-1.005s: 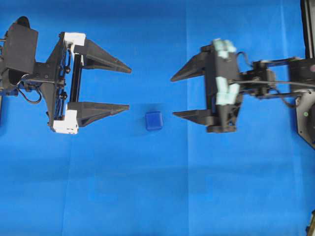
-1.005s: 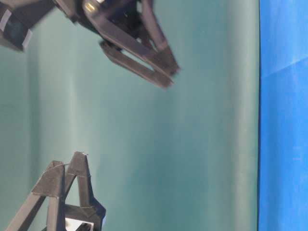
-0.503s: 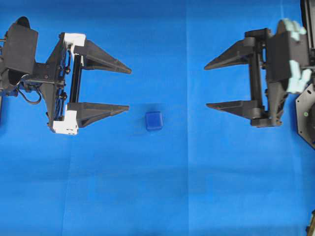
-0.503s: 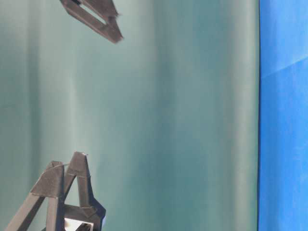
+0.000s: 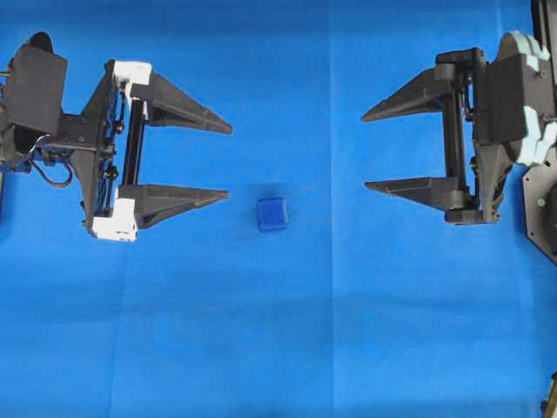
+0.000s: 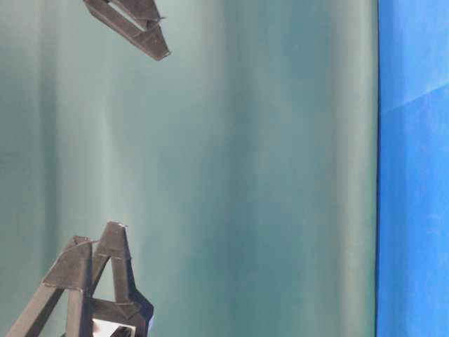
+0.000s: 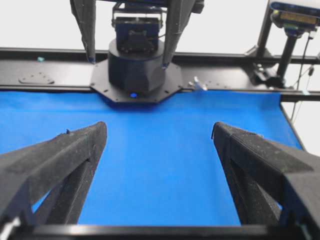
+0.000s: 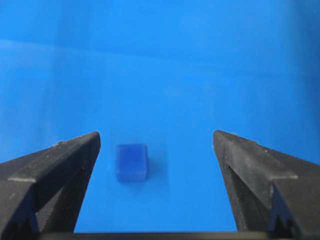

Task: Handover the blue block to the right arm after grasping it with the left arm, then place it in the designated position.

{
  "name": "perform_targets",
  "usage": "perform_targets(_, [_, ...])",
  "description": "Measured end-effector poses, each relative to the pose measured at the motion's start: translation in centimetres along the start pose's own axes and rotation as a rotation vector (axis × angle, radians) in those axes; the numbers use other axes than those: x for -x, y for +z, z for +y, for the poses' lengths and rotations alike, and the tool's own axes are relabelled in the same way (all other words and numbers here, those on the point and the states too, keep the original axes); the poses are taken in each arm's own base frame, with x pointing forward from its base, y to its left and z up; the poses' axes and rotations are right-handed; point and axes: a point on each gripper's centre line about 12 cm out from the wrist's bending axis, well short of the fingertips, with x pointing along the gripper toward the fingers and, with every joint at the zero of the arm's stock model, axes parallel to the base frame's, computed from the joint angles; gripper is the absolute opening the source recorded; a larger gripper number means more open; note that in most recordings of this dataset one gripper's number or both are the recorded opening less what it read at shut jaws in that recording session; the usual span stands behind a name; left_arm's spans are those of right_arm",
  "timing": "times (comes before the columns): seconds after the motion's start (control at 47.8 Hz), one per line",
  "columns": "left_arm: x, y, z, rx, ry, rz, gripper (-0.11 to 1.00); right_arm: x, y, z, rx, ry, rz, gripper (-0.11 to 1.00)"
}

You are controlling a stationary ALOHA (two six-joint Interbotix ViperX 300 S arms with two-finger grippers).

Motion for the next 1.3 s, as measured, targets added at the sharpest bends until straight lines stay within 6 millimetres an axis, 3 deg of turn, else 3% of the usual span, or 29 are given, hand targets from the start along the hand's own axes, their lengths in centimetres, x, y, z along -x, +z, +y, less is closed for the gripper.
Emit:
perform_targets(0.524, [0.0,-0.1,0.0,0.0,-0.001,0.002,0.91,0.5,-1.0,-0.7,0.005,0.001,-0.132,0.82])
perform_targets(1.298, [0.0,0.0,0.0,0.0,-0.002,0.0,0.91,0.6,-1.1,-0.6,0.003,0.004,-0.144,0.82])
